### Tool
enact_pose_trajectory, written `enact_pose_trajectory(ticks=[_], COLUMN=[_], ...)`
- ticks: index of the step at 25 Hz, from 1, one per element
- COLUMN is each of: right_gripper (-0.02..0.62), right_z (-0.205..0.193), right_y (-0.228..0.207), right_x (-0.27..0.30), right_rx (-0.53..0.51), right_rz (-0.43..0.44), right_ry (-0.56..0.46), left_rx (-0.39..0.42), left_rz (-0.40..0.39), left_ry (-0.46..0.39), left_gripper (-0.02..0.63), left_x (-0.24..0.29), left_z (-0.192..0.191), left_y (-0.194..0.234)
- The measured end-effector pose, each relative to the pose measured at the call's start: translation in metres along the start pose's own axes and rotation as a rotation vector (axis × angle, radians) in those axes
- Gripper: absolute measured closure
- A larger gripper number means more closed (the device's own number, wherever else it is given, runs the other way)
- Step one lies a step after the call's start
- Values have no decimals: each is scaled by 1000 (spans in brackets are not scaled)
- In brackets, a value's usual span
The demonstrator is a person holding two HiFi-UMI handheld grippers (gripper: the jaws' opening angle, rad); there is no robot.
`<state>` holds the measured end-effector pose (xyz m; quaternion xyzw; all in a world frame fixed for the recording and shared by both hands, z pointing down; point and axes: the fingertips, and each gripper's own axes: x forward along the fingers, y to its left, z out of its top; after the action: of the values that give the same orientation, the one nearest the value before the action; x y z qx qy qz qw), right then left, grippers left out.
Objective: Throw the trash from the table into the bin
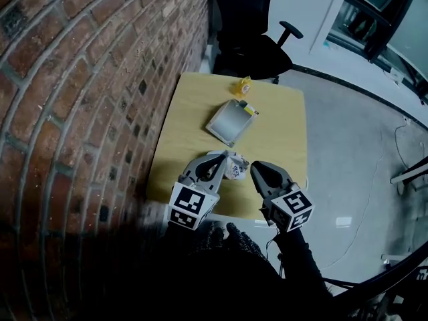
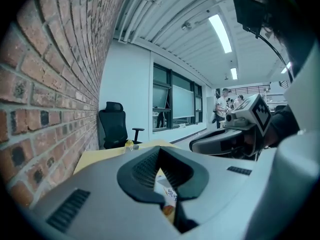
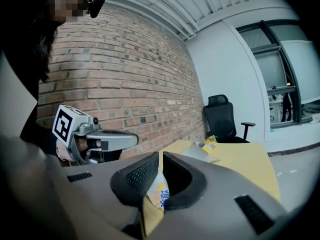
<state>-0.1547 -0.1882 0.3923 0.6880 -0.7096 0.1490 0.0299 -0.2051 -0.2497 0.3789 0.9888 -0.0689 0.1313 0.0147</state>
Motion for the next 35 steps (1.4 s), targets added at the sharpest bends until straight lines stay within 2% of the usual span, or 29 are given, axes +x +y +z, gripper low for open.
enact_pose_trajectory(ticks=[3, 4, 7, 8, 10, 20, 31, 32, 34, 35], right_gripper=[579, 559, 368, 338, 327, 327, 331, 346, 467, 499], right_z=[-4, -6, -14, -18, -25, -66, -96, -98, -98, -97], right_y=[-5, -8, -19, -21, -22, -22, -25, -23, -22, -21], right_x=[6, 9, 18, 21, 29, 64, 79, 79, 78, 77], right_rx=[-17, -17, -20, -24, -25, -91, -82, -93, -114, -121], right_rz=[-19, -34, -66, -66, -51, 53, 100, 106, 110, 111], right_ry=[12, 15, 50, 69, 105, 253, 364, 374, 379, 376], left_rx=[-7, -11, -17, -19, -23, -34, -41, -40, -40, -40], left_rz=[-2, -2, -2, -2, 1, 23, 21, 21, 20, 19], left_ry=[-5, -7, -7, -4, 0, 13, 29, 29, 28, 27], left_gripper=[600, 600, 600, 600, 600, 600, 600, 600, 600, 600], left_x=[4, 5, 8, 9, 9, 10, 11, 12, 13, 13], left_z=[0, 0, -1, -1, -2, -6, -11, -11, -10, -9], left_y=[6, 9, 13, 15, 18, 29, 32, 33, 34, 34])
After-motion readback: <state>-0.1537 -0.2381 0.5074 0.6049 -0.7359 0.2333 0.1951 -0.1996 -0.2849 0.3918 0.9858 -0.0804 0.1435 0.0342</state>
